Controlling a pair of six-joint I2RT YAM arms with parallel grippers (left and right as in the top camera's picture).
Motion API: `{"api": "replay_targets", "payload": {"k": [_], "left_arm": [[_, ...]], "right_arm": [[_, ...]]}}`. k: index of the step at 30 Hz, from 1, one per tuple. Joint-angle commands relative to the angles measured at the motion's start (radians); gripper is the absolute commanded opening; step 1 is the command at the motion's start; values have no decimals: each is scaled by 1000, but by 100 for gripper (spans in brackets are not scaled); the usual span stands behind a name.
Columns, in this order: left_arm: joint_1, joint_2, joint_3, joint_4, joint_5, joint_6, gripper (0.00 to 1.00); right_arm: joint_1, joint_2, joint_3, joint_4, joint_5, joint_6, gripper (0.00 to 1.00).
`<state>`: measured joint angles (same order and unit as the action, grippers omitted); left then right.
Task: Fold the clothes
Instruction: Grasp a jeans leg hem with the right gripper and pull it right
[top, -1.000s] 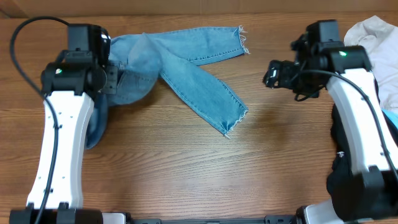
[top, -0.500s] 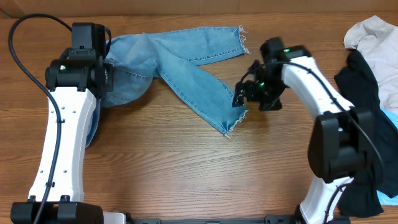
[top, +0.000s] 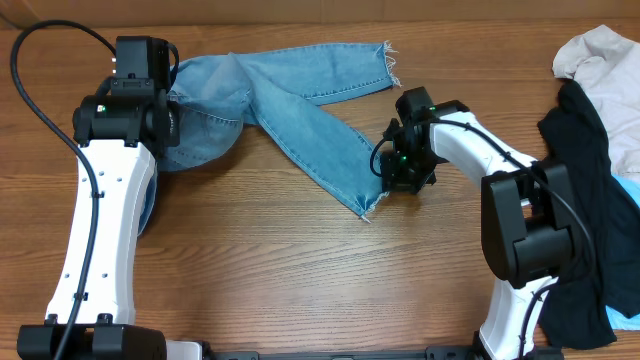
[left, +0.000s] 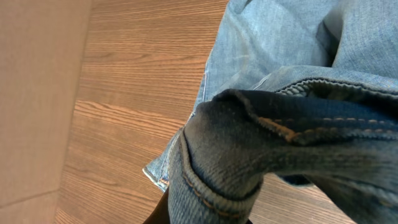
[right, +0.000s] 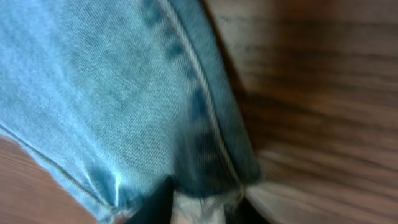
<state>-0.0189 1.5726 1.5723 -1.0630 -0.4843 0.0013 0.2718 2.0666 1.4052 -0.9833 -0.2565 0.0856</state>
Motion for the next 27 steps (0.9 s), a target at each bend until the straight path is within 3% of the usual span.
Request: {"api": "replay_targets", "payload": {"k": [1, 7, 10, 15, 17, 21, 24, 27], "left_arm": [[-1, -11, 9, 5, -49, -21, 4], [1, -11, 9, 29, -143, -19, 4], [24, -11, 9, 199, -150, 66, 4], [53, -11, 19, 495, -187, 324, 4], [60, -11, 42, 525, -264, 323, 4], [61, -15, 64, 385, -293, 224, 4], [60, -15, 64, 75, -201, -22, 4], [71, -15, 64, -106, -85, -160, 4]], "right_arm": [[8, 4, -7, 20, 6, -5, 4], [-74, -16, 72, -8, 191, 99, 4], [-193, -61, 219, -108, 286, 128, 4], [-360, -117, 438, -241, 285, 127, 4], [-409, -135, 499, -291, 285, 124, 4], [-463, -161, 526, -362, 285, 124, 4], [-488, -158, 525, -447, 305, 124, 4], [-501, -158, 525, -490, 343, 124, 4]]}}
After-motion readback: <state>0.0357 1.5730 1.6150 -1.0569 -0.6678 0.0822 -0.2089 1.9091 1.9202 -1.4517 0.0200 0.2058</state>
